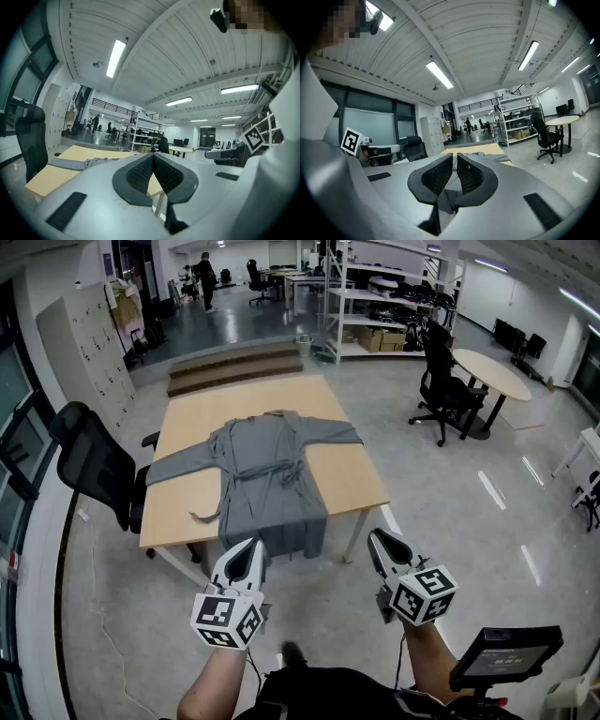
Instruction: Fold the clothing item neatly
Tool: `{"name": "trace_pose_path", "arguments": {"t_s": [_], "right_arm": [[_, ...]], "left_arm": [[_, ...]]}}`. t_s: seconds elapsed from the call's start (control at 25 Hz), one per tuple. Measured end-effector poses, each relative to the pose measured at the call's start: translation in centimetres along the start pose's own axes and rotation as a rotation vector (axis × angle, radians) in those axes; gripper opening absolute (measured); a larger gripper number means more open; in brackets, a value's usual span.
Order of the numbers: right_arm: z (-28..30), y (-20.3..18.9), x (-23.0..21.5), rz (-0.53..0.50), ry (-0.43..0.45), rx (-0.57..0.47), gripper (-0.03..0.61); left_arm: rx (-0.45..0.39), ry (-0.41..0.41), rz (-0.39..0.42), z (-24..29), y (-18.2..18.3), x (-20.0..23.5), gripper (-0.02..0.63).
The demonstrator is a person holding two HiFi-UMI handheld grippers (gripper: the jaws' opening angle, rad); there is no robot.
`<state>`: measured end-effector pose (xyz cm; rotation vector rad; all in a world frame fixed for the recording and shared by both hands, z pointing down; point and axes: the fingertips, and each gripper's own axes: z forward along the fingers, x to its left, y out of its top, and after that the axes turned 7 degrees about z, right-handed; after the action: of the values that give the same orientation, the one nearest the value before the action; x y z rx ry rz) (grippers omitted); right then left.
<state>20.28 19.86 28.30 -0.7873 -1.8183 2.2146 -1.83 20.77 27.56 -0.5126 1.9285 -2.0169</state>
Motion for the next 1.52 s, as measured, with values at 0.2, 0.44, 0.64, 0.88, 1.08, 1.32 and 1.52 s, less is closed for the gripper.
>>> {"name": "trace_pose_path", "arguments": {"t_s": [0.2,0.44,0.64,0.88,1.08,1.32,1.52], "right_arm": [[5.7,0.1,-0.4,0.003,-0.020,0.004,0.011],[10.1,1.1,-1.6,-0.015,-0.016,0.018,0.011],[15.2,2.9,-3.2,-0.021,0.038,0.016,0.012],[20.2,6.0,-6.8,-0.038,0.105,0.006,0.017],[23.5,6.7,-11.1,-0.034,0.112,0.007,0.054],[26.6,6.1,-17.2,0.001,-0.007,0.016,0.086],[27.7,5.7,-21.8,0.017,-0.171,0.037,0.097]], "left_arm": [[0.002,-0.016,0.006,4.0,0.1,5.1,0.000],[0.019,-0.036,-0.011,8.3,-0.2,6.8,0.000],[0.036,0.002,-0.029,12.6,-0.1,8.8,0.000],[0.023,0.046,-0.023,18.2,1.5,9.9,0.000],[0.021,0.057,-0.011,22.4,2.0,10.6,0.000],[0.055,-0.019,-0.019,28.4,1.2,12.0,0.000],[0.077,-0.145,-0.037,33.4,0.4,12.5,0.000]]}}
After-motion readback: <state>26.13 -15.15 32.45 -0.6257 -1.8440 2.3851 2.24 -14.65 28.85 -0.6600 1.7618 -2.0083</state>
